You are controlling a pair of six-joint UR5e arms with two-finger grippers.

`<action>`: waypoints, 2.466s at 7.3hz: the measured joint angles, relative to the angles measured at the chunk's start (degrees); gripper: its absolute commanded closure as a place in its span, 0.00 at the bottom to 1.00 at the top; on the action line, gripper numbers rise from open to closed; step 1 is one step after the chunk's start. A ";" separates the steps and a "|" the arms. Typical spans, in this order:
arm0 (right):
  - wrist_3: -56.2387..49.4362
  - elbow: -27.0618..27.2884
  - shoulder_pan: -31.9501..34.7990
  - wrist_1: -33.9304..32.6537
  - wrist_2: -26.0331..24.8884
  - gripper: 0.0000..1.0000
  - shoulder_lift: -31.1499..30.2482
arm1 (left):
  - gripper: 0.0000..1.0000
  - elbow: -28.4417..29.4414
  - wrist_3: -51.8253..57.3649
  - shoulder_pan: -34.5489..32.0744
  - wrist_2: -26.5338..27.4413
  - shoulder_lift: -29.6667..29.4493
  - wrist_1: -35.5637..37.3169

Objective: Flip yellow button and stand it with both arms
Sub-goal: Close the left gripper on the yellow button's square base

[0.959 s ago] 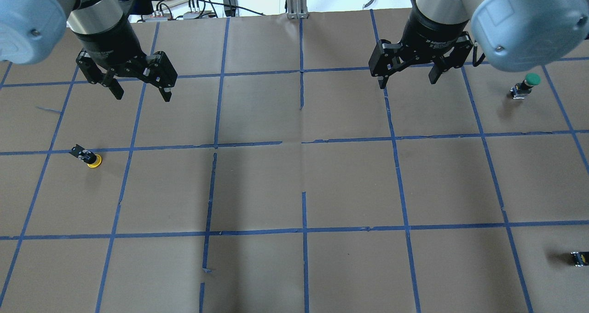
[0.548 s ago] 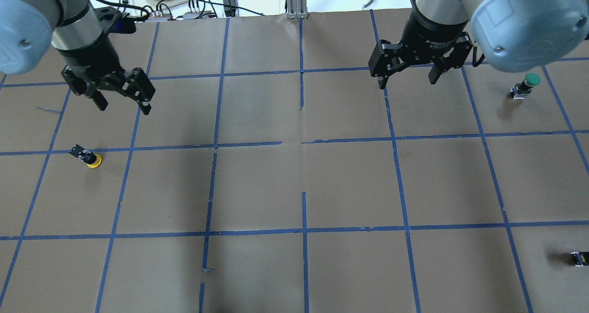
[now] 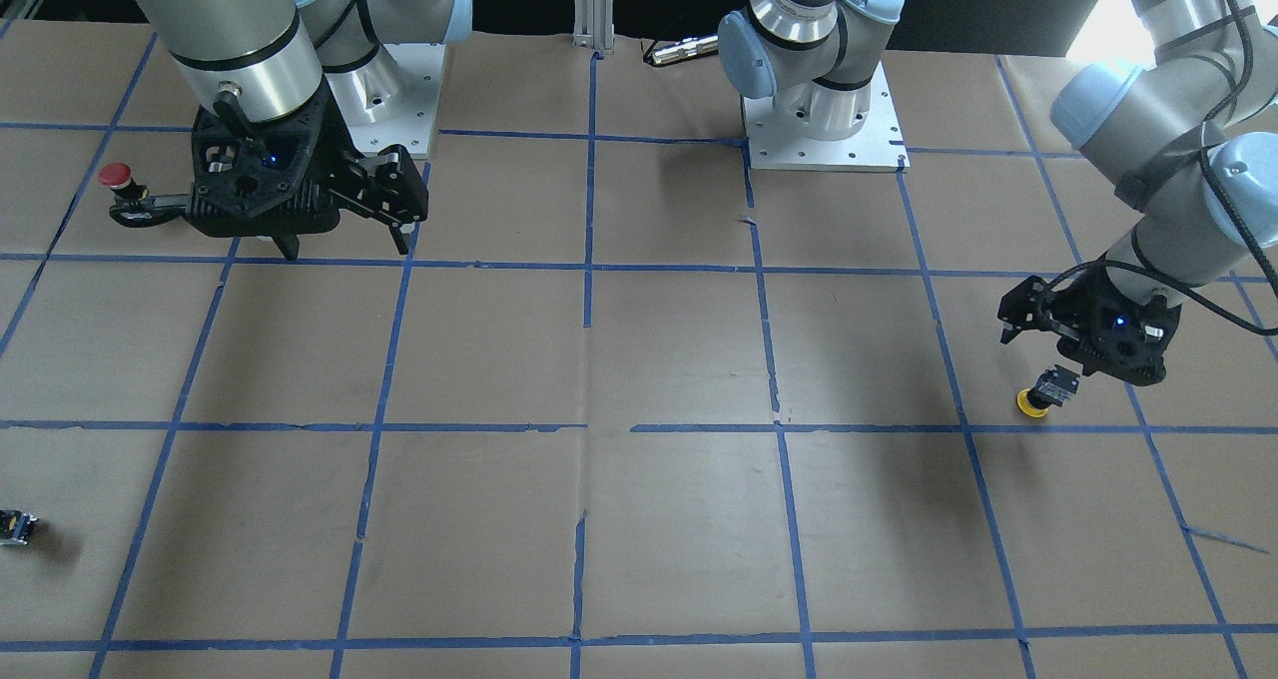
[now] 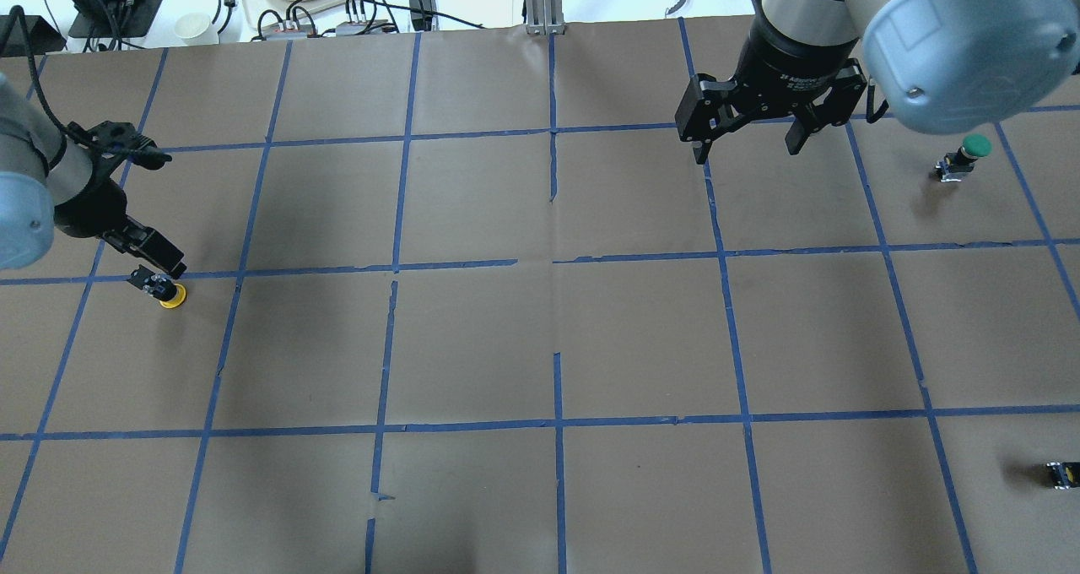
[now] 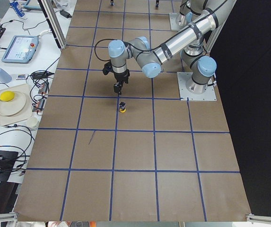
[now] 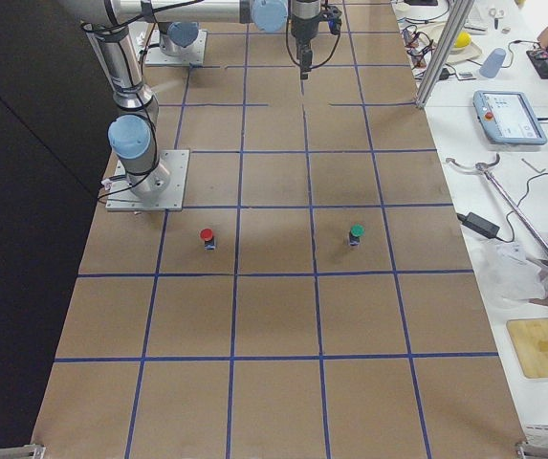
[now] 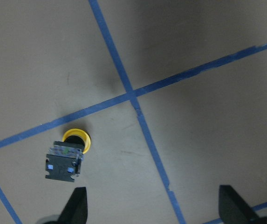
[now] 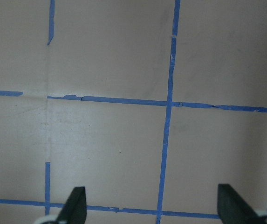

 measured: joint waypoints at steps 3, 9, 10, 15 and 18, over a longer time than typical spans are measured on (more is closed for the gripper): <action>0.02 0.05 0.00 0.08 0.00 0.00 -0.01 | 0.01 -1.24 13.33 3.36 -1.36 -3.47 5.21; 0.03 0.06 0.00 0.00 0.00 0.00 -0.01 | 0.01 -0.80 16.46 3.69 -1.30 -5.53 5.96; 0.02 0.06 0.00 0.00 -0.01 0.00 -0.01 | 0.01 -0.53 16.44 3.90 -1.35 -6.32 6.03; 0.00 0.06 0.00 0.00 0.00 0.00 -0.01 | 0.40 -0.47 15.49 4.62 -1.17 -8.03 8.10; 0.00 0.06 0.00 0.00 0.00 0.00 -0.01 | 0.85 -0.47 15.54 4.63 -1.00 -7.75 7.66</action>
